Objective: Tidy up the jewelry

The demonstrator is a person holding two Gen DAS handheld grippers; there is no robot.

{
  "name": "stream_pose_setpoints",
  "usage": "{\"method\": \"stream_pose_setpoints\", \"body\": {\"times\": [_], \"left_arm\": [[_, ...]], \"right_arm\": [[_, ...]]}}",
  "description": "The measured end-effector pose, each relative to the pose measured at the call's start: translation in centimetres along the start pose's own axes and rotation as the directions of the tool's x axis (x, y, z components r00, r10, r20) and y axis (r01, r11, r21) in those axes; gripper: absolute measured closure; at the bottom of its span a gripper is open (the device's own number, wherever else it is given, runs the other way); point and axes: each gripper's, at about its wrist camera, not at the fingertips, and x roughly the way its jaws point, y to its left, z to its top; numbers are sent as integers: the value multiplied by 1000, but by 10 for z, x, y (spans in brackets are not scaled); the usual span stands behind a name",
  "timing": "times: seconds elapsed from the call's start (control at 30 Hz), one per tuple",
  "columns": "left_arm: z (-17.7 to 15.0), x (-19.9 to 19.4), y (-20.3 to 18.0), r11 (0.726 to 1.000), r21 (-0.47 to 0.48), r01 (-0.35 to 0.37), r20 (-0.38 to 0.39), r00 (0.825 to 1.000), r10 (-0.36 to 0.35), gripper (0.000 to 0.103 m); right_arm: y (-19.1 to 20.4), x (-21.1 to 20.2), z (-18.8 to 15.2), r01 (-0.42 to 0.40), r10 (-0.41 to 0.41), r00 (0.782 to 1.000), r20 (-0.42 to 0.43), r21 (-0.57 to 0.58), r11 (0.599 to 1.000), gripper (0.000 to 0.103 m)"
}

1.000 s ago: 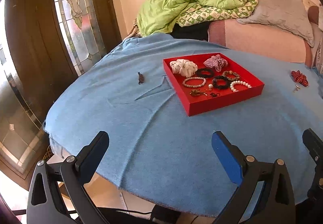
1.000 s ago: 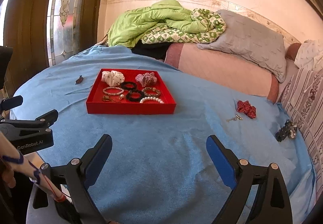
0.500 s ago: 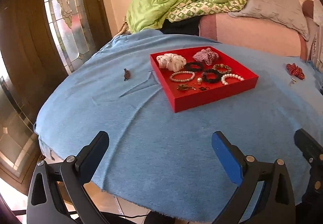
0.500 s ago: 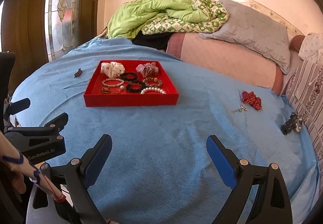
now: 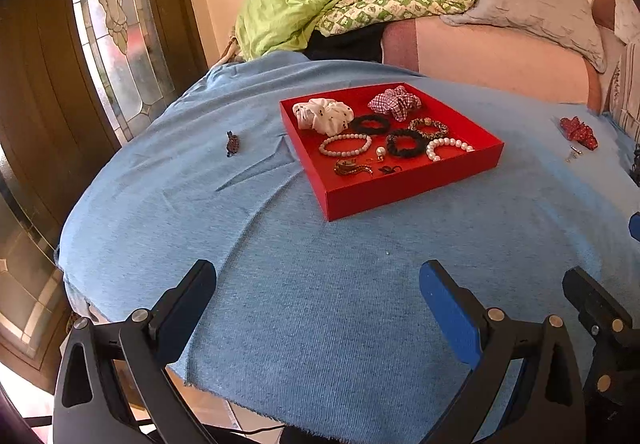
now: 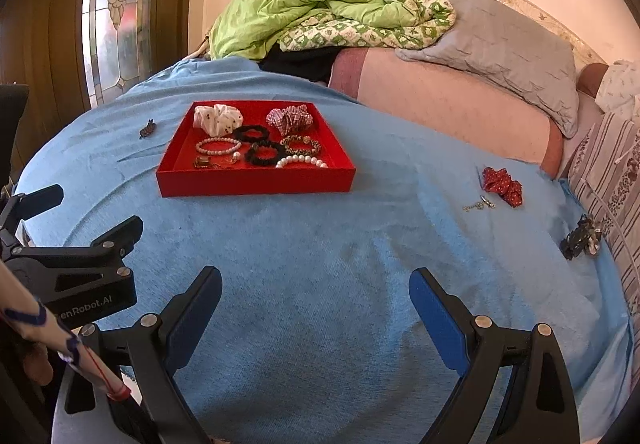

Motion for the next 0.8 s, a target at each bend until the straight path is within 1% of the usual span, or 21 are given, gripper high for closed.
{"method": "stream_pose_setpoints", "body": {"times": [0.8], "left_arm": [[-1, 3, 1, 1000, 13, -7, -6, 1000, 7, 2]], "right_arm": [[-2, 4, 0, -4, 5, 1000, -17, 14, 1000, 6]]}}
